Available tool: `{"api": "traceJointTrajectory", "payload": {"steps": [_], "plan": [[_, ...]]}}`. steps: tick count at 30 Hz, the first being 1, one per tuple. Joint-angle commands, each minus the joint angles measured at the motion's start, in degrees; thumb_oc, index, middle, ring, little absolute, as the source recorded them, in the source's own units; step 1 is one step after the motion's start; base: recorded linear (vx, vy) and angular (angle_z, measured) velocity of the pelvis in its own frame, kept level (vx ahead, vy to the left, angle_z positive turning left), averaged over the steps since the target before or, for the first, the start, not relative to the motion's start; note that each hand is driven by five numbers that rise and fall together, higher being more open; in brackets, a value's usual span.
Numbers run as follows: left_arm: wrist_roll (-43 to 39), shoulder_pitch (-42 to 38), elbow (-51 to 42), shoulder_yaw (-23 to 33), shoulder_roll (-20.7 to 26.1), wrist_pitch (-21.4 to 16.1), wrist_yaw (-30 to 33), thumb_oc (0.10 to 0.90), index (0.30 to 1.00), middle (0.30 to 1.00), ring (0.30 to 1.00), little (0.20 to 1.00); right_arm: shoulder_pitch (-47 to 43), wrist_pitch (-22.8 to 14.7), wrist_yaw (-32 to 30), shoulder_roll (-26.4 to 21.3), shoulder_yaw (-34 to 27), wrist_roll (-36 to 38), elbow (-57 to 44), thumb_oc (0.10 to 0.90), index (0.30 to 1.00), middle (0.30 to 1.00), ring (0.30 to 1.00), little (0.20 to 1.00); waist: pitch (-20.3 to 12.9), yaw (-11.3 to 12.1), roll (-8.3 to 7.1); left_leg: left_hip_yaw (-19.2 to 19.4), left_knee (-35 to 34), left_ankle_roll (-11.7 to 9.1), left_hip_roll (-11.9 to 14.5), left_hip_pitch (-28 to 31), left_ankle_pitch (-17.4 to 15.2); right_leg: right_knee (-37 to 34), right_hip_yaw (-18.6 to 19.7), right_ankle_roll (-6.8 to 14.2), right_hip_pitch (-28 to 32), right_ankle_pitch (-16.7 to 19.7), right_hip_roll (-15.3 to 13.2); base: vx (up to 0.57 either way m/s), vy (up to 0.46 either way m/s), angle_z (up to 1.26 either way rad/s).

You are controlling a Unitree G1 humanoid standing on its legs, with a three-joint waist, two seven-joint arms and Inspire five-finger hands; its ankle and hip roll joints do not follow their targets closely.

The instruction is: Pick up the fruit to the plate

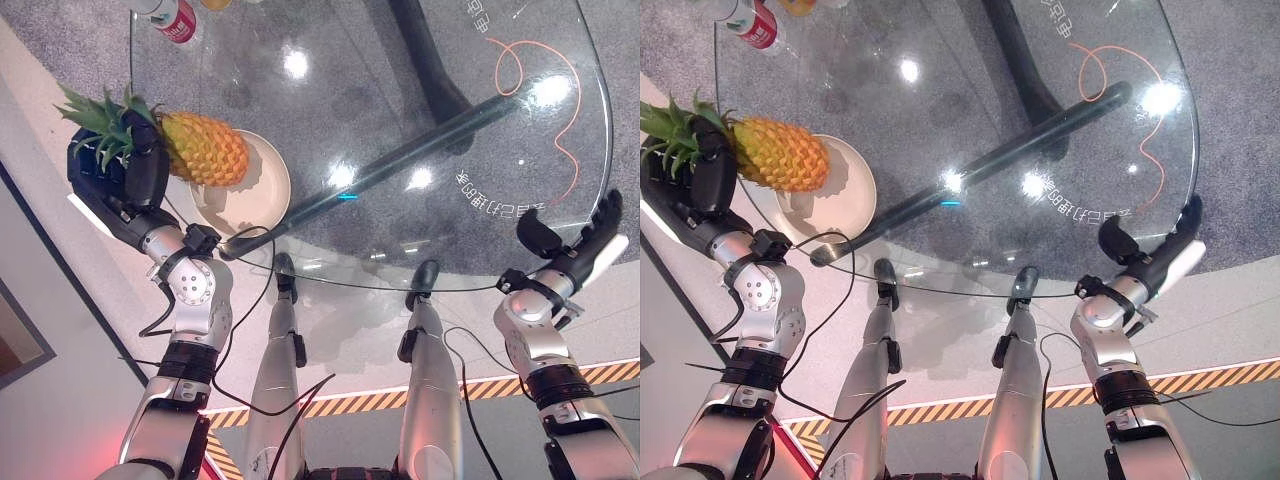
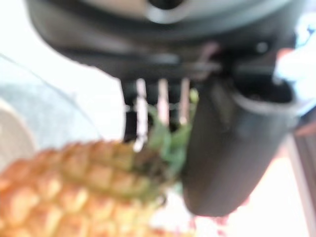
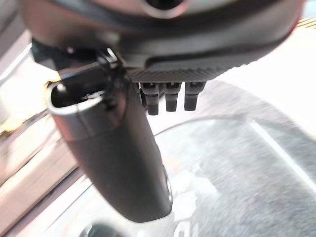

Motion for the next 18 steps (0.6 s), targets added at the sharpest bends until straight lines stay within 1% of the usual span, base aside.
{"api": "traceJointTrajectory", "payload": {"steps": [1,2,5,6,10,11,14,17,18], "plan": [[8.5,-7.5,-0.4,3.5,7.1,-8.9,0.7,0.100,0.300,0.300,0.300,0.200,-1.3,-5.1,-0.1,-1.9,-3.8,8.3,4.4,0.800,0.900,0.900,0.900,0.900,-1.0,2.3,-3.28,0.6,1.0,-2.7,2.8,2.8,-4.2,-0.8,-1.9,0.4,1.2,3.3,0.9,0.02,-0.031,0.00],[9.7,-8.1,0.6,3.2,7.6,-8.9,1.4,0.100,0.300,0.300,0.300,0.200,-1.7,-5.1,0.9,-2.2,-4.0,10.8,7.1,0.800,0.900,0.900,0.900,0.900,-1.0,2.4,-3.33,0.6,1.1,-2.8,2.8,2.7,-4.1,-0.7,-2.0,0.4,1.2,3.3,0.9,0.00,0.000,0.00],[11.7,-9.4,2.2,2.6,8.2,-8.8,2.6,0.100,0.300,0.300,0.300,0.200,-2.7,-5.3,3.1,-2.5,-4.7,13.8,12.0,0.800,0.900,0.900,0.900,0.900,-1.0,2.5,-3.36,0.5,1.4,-2.8,2.8,1.9,-3.7,-0.8,-2.1,0.3,0.6,3.8,0.9,0.00,0.000,0.00],[13.0,-10.1,3.6,2.0,9.0,-8.4,3.2,0.100,0.300,0.300,0.300,0.200,-3.0,-5.2,5.4,-2.7,-5.4,16.8,15.8,0.800,0.900,0.900,0.900,0.900,-1.0,2.6,-3.30,0.4,1.6,-2.8,2.9,1.9,-3.8,-0.6,-2.2,0.3,0.7,3.7,0.9,0.00,0.000,0.00],[15.3,-11.5,5.9,0.8,9.9,-8.2,5.0,0.100,0.300,0.300,0.300,0.200,-4.1,-4.8,9.1,-3.1,-6.2,20.3,22.9,0.800,0.900,0.900,0.900,0.900,-1.0,2.9,-3.21,0.2,2.0,-2.7,2.9,1.6,-3.9,-0.4,-2.2,0.1,0.6,3.5,1.1,0.00,0.000,0.00],[15.7,-11.7,6.3,0.6,10.1,-8.2,5.4,0.100,0.300,0.300,0.300,0.200,-4.2,-4.7,9.9,-3.3,-6.2,20.8,24.0,0.800,0.900,0.900,0.900,0.900,-1.0,3.0,-3.21,0.1,2.1,-2.7,2.9,1.5,-3.9,-0.3,-2.2,0.1,0.6,3.4,1.1,0.00,0.000,0.00],[18.0,-12.5,8.6,-0.4,10.7,-8.5,7.1,0.100,0.300,0.300,0.300,0.200,-4.6,-2.8,13.2,-3.5,-6.4,22.3,30.0,0.800,0.900,0.900,0.900,0.900,-1.0,3.2,-3.14,-0.1,2.3,-2.7,2.9,1.3,-4.0,-0.1,-2.2,0.1,0.6,3.2,1.2,0.00,0.000,0.00],[19.6,-13.3,9.7,-1.1,10.9,-8.1,7.6,0.100,0.300,0.300,0.300,0.200,-5.0,-1.3,14.9,-3.5,-6.1,22.4,32.6,0.800,0.900,0.900,0.900,0.900,-1.0,3.3,-3.18,-0.2,2.5,-2.7,2.9,1.0,-4.1,0.1,-2.2,0.1,0.4,3.1,1.4,0.00,0.000,0.00],[20.9,-13.7,10.8,-1.7,11.0,-7.6,8.0,0.100,0.300,0.300,0.300,0.200,-5.2,-0.4,15.3,-3.4,-5.4,19.3,34.6,0.800,0.900,0.900,0.900,0.900,-1.0,3.3,-3.21,-0.2,2.5,-2.6,3.0,1.2,-4.2,0.2,-2.1,0.1,0.6,3.0,1.5,0.00,0.000,0.00]]}}
